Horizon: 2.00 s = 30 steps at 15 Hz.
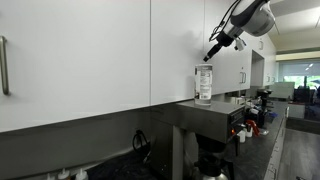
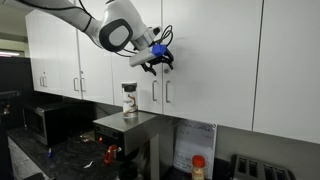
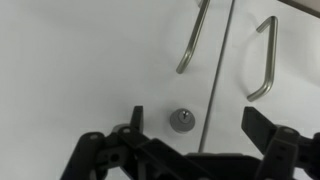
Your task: Open the cabinet, retrieve the sugar, and then close the cabinet door
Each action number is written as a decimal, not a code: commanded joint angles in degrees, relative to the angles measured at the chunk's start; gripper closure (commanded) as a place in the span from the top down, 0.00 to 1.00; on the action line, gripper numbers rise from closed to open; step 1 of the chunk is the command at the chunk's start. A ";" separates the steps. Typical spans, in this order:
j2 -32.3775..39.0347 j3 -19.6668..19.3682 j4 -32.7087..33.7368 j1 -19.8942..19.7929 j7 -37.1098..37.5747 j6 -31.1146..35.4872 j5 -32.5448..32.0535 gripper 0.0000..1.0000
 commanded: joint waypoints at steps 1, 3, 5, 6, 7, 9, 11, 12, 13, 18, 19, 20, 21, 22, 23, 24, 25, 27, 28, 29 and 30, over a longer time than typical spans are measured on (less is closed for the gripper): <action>2.89 6.31 0.36 -8.84 3.01 -2.16 -1.35 1.00; 2.80 10.74 -0.80 -14.93 6.60 -3.47 -3.93 1.00; 1.49 15.81 -2.37 -21.46 10.53 -5.48 -6.76 1.00; 0.42 18.12 -3.27 -24.36 12.70 -7.14 -8.42 1.00; -0.34 19.89 -4.10 -26.67 14.86 -8.33 -10.08 1.00; -2.70 22.41 -5.74 -29.63 17.64 -11.99 -12.19 1.00; -4.89 24.07 -6.97 -31.29 19.93 -15.93 -13.27 1.00; -6.02 24.67 -7.52 -31.85 20.78 -17.87 -13.39 1.00; -7.32 25.49 -8.06 -32.64 22.10 -20.20 -13.91 1.00; -12.64 28.62 -9.59 -35.77 27.56 -32.06 -17.53 1.00; -13.48 29.08 -9.79 -36.21 28.55 -34.30 -18.40 1.00; -14.62 29.29 -9.99 -36.33 28.96 -36.93 -18.89 1.00; -15.69 29.70 -10.17 -36.64 29.85 -38.94 -19.63 1.00; -16.59 29.76 -10.22 -36.46 30.15 -40.89 -19.71 1.00; -17.76 29.62 -10.35 -36.06 30.20 -42.82 -19.38 1.00; -18.93 29.43 -10.47 -35.61 30.42 -44.34 -18.60 1.00; -19.97 29.32 -10.42 -35.20 30.50 -46.03 -17.94 1.00; -21.84 29.82 -10.27 -35.15 32.08 -49.43 -17.45 1.00; -22.76 29.70 -10.17 -34.75 32.02 -51.08 -17.08 1.00; -23.48 30.08 -10.01 -34.71 32.69 -53.09 -17.15 1.00; -24.18 30.23 -9.94 -34.61 33.06 -54.65 -17.16 1.00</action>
